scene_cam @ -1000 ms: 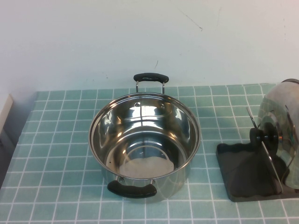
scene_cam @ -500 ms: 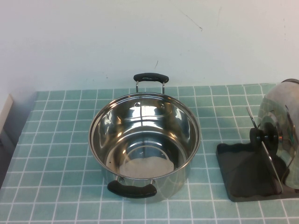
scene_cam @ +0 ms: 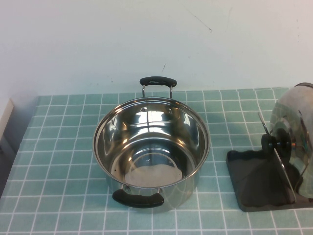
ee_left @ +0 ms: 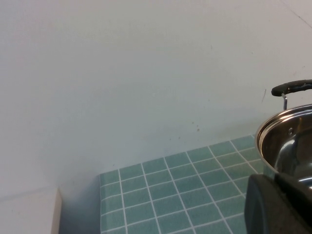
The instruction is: Put pot lid on rack
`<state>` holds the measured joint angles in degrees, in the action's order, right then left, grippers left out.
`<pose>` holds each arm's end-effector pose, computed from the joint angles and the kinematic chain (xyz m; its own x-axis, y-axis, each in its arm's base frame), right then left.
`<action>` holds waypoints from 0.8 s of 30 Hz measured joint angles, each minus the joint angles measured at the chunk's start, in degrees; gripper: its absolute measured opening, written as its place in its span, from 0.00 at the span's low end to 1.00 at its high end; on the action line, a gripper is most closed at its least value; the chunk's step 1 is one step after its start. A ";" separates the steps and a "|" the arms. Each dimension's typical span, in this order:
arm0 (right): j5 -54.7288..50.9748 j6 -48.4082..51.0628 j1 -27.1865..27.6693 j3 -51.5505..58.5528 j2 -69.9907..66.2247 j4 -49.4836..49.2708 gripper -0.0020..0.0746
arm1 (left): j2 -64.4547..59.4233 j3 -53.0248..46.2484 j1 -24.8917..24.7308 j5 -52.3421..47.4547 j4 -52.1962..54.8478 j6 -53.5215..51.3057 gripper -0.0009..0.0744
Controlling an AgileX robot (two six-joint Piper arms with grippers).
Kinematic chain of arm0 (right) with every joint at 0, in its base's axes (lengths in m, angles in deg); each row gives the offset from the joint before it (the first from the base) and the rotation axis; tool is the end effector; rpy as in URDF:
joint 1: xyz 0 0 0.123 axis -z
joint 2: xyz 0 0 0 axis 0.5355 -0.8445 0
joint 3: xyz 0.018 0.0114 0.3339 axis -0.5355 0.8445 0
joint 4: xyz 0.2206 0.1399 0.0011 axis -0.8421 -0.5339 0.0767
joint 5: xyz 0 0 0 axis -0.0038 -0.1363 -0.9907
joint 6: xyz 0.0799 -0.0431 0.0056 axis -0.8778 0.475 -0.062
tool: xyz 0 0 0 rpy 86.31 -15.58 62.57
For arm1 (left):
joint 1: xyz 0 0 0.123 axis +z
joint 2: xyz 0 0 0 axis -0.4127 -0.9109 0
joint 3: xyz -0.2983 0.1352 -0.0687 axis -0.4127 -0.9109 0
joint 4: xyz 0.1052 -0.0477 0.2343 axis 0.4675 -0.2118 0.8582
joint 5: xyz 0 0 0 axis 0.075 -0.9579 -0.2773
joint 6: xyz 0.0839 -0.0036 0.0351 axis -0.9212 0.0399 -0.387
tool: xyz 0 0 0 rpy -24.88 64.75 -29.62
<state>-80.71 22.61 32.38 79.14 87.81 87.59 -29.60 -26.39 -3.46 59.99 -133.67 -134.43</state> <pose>0.0130 -0.0022 0.1737 -0.2619 -0.0673 -0.9627 0.0053 0.9975 -0.0712 0.0372 0.0155 0.2590 -0.0049 0.0770 -0.9970 0.1357 0.9879 0.0756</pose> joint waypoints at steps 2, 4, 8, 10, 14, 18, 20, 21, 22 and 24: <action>0.00 0.00 0.00 0.00 0.00 0.00 0.02 | 0.00 0.00 0.00 0.00 0.00 0.00 0.01; 0.00 0.00 0.00 0.00 0.00 0.00 0.02 | 0.00 0.00 0.00 0.00 0.00 0.00 0.01; 0.00 0.00 0.00 0.00 0.00 0.00 0.02 | 0.00 0.00 0.00 0.00 0.00 0.00 0.01; 0.00 0.00 0.00 0.00 0.00 0.00 0.02 | 0.00 0.00 0.00 0.00 0.00 0.00 0.01; 0.00 0.00 0.00 0.00 0.00 0.00 0.02 | 0.00 0.00 0.00 0.00 0.00 0.00 0.01; 0.00 0.00 0.00 0.00 0.00 0.00 0.02 | 0.00 0.00 0.00 0.00 0.00 0.00 0.01; 0.00 0.00 0.00 0.00 0.00 0.00 0.02 | 0.00 0.00 0.00 0.00 0.00 0.00 0.01; 0.00 0.00 0.00 0.00 0.00 0.00 0.02 | 0.00 0.00 0.00 0.00 0.00 0.00 0.01; 0.00 0.00 0.00 0.00 0.00 0.00 0.02 | 0.00 0.00 0.00 0.12 0.00 0.00 0.01; 0.00 0.00 0.00 0.00 0.00 0.00 0.02 | 0.00 0.00 0.00 -0.41 0.00 0.17 0.01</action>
<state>-80.71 22.61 32.38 79.14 87.81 87.59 -29.60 -26.39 -3.46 59.58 -133.67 -134.26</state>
